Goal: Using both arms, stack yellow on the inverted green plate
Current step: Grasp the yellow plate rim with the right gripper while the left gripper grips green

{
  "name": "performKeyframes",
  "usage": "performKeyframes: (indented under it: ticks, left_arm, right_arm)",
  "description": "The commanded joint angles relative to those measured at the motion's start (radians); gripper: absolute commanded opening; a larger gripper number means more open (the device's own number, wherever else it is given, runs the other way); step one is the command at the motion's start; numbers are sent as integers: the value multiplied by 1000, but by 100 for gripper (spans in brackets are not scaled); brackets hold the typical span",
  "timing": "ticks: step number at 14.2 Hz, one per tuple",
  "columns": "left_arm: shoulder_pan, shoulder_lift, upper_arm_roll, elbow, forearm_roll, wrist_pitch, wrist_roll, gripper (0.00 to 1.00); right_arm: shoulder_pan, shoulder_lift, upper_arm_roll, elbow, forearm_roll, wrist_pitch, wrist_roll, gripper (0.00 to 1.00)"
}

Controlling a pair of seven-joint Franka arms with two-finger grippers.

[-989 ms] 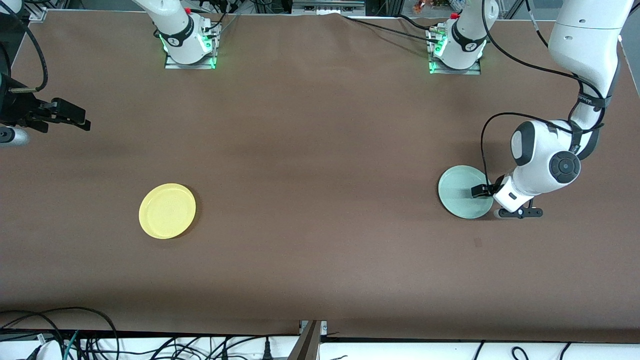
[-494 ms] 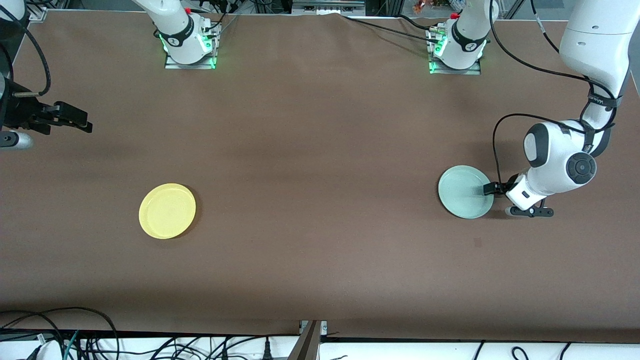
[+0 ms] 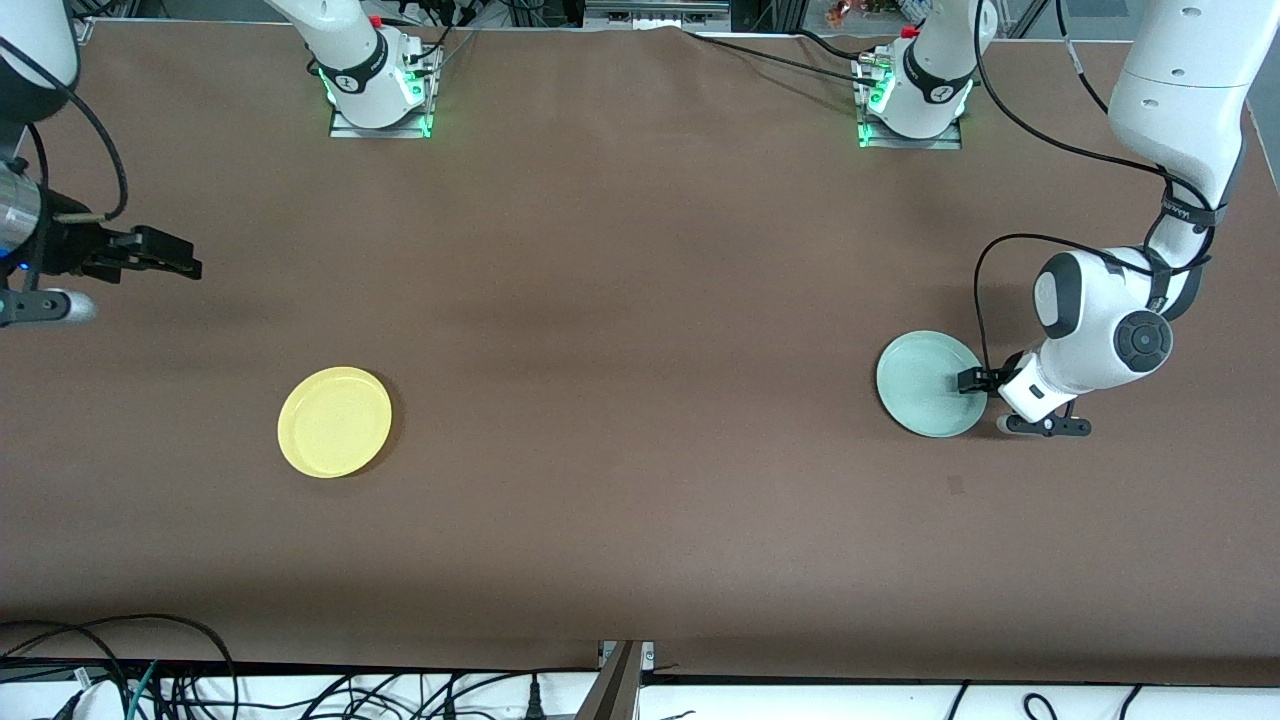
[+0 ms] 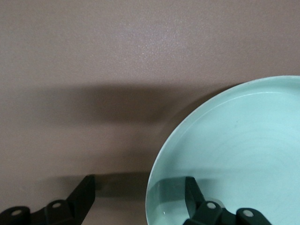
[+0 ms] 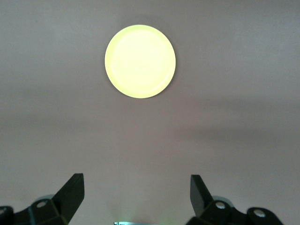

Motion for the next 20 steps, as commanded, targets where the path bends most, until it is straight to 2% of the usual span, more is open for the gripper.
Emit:
performKeyframes:
  ticks: [1,5,6,9,13,16,20]
  left_arm:
    - [0,-19,-4,-2,7,-4,14,94]
    - [4,-50,-16,-3,7,-51,15,92]
    - [4,-53,-16,-5,7,-59,16,87]
    - [4,-54,-16,-5,7,-63,42,64]
    - [9,-48,-15,-2,6,-62,45,60]
    - [15,-47,-16,1,7,-62,45,50]
    - [15,-47,-16,1,6,-63,43,44]
  right_arm:
    - [3,63,-1,19,6,26,-3,100]
    - [1,156,-1,18,1,147,-1,100]
    - [-3,179,-1,18,3,178,-1,100]
    - [-5,256,-1,18,6,245,9,100]
    - [-11,336,-4,16,7,308,11,100]
    - [-35,400,-4,12,12,373,9,100]
    - [-60,506,-2,8,36,500,12,100]
